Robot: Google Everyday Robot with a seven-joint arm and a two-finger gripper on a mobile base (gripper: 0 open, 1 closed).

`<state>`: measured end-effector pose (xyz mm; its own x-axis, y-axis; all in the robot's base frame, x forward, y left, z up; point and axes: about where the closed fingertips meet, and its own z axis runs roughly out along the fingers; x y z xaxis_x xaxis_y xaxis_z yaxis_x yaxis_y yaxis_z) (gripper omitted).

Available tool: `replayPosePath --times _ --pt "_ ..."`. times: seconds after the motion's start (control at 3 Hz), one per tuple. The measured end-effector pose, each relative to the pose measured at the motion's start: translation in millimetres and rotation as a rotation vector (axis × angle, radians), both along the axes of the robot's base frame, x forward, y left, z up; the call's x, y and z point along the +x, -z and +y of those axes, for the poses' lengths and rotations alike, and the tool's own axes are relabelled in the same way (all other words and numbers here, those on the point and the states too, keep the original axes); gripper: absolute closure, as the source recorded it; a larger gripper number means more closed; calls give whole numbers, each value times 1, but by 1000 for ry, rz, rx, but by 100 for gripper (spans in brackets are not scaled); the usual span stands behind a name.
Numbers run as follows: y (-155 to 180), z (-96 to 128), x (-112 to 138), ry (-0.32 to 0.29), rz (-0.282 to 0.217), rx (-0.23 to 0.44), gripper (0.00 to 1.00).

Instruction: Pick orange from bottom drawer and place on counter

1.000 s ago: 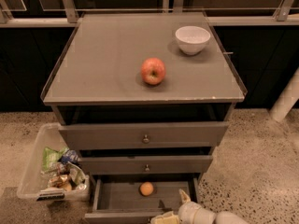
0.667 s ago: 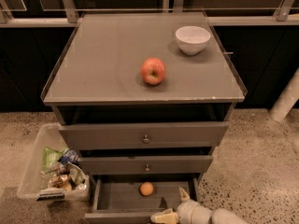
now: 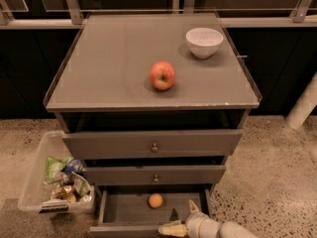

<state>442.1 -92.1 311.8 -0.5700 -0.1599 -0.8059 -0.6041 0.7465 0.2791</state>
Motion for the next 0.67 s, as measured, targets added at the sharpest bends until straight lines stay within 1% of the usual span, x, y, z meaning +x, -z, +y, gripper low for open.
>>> replayPosePath --times 0.33,0.67 --pt "20 4 9 -16 -11 -43 0" --pt "44 18 25 -48 -43 -102 0"
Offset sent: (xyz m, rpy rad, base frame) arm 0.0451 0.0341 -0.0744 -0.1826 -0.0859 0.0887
